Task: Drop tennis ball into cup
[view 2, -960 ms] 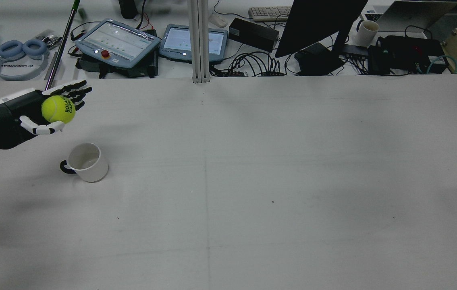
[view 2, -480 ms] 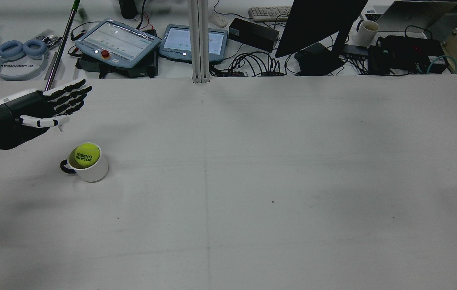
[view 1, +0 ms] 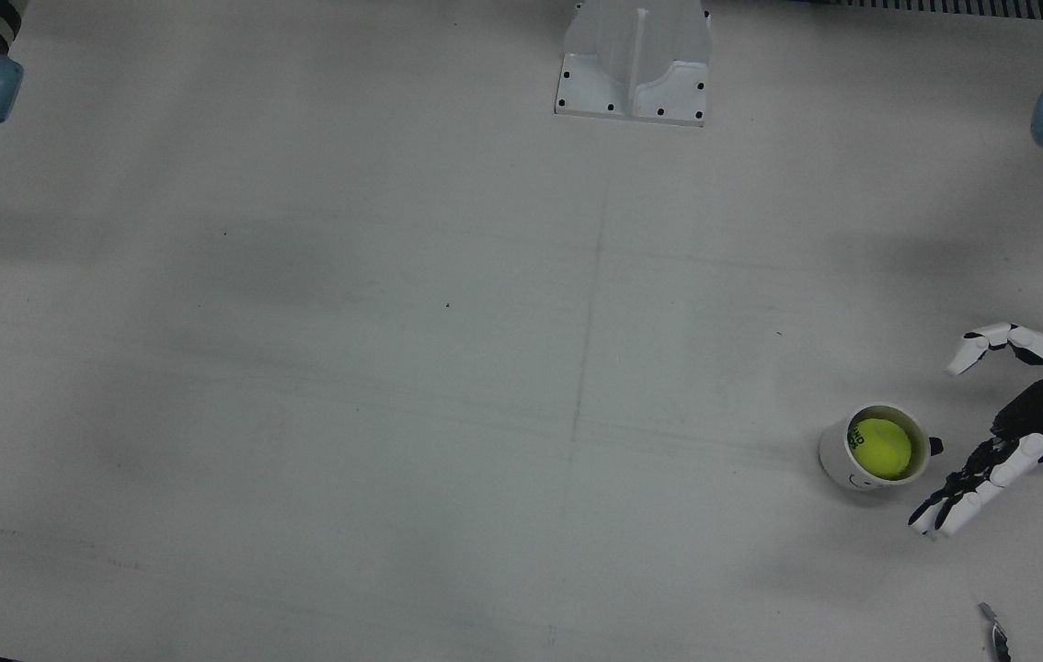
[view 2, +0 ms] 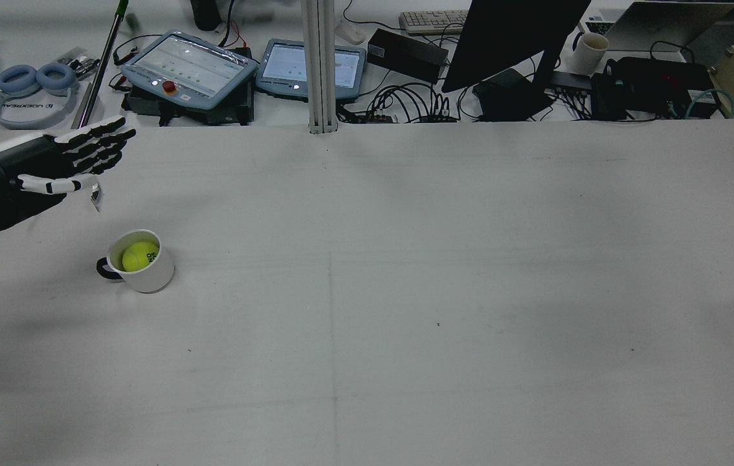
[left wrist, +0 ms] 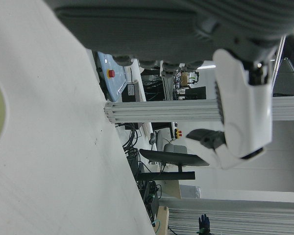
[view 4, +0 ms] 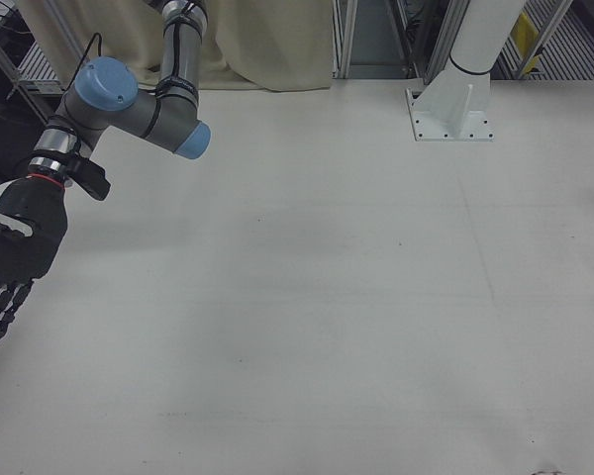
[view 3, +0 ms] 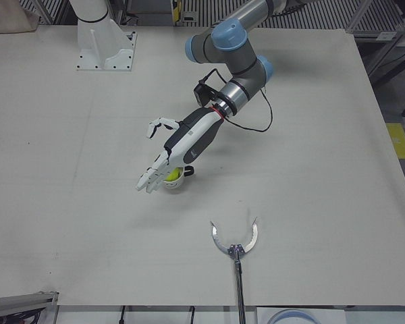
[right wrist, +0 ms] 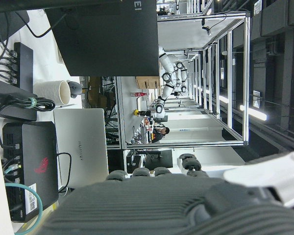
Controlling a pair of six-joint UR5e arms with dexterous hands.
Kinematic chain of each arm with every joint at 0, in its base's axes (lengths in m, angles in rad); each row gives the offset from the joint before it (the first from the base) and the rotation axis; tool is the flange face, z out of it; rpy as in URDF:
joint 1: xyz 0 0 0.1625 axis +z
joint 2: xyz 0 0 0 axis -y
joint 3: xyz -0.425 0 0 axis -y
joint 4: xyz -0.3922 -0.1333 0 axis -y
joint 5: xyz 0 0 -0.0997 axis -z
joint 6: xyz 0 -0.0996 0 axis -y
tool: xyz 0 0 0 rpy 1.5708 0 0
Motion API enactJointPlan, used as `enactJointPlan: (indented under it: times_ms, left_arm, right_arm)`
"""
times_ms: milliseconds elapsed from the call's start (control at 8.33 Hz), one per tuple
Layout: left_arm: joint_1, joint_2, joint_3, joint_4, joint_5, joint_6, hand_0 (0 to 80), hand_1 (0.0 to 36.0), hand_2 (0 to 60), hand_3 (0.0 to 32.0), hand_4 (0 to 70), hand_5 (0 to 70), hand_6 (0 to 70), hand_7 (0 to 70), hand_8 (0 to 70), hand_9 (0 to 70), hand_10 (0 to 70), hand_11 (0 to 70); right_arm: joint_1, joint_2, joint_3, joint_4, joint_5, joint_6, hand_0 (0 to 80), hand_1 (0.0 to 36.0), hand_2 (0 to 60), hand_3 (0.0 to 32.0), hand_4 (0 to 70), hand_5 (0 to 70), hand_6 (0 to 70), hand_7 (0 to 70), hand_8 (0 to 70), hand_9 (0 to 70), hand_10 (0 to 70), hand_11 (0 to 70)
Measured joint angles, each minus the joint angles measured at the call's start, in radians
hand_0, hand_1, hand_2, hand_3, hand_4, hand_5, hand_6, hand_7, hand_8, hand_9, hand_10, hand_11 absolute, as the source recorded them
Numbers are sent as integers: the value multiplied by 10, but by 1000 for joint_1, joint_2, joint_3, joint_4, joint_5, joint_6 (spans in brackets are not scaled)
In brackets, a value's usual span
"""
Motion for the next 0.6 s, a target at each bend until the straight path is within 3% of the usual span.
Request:
enactJointPlan:
  times_ms: [120, 240, 360, 480, 600]
  left_arm:
    - [-70, -1, 10, 17, 9, 3, 342, 205, 480, 10, 0, 7, 2, 77, 0, 2, 0, 0]
    - [-161, -10, 37, 38, 19, 8, 339, 197, 454, 20, 0, 2, 0, 72, 0, 0, 0, 0]
    - [-249, -27, 81, 53, 26, 13, 147, 171, 493, 16, 0, 0, 0, 77, 0, 1, 0, 0]
    - [-324, -48, 130, 61, 31, 15, 109, 164, 502, 8, 0, 0, 0, 74, 0, 0, 0, 0]
    - [-372, -65, 167, 66, 35, 16, 123, 167, 506, 8, 0, 1, 0, 71, 0, 0, 0, 0]
  right_arm:
    - [0, 0, 0, 0, 0, 0, 0, 0, 0, 0, 0, 0, 0, 0, 0, 0, 0, 0]
    - [0, 0, 0, 0, 0, 0, 0, 0, 0, 0, 0, 0, 0, 0, 0, 0, 0, 0]
    - [0, 0, 0, 0, 0, 0, 0, 0, 0, 0, 0, 0, 0, 0, 0, 0, 0, 0]
    - [0, 0, 0, 0, 0, 0, 0, 0, 0, 0, 0, 0, 0, 0, 0, 0, 0, 0]
    - [0, 0, 0, 0, 0, 0, 0, 0, 0, 0, 0, 0, 0, 0, 0, 0, 0, 0]
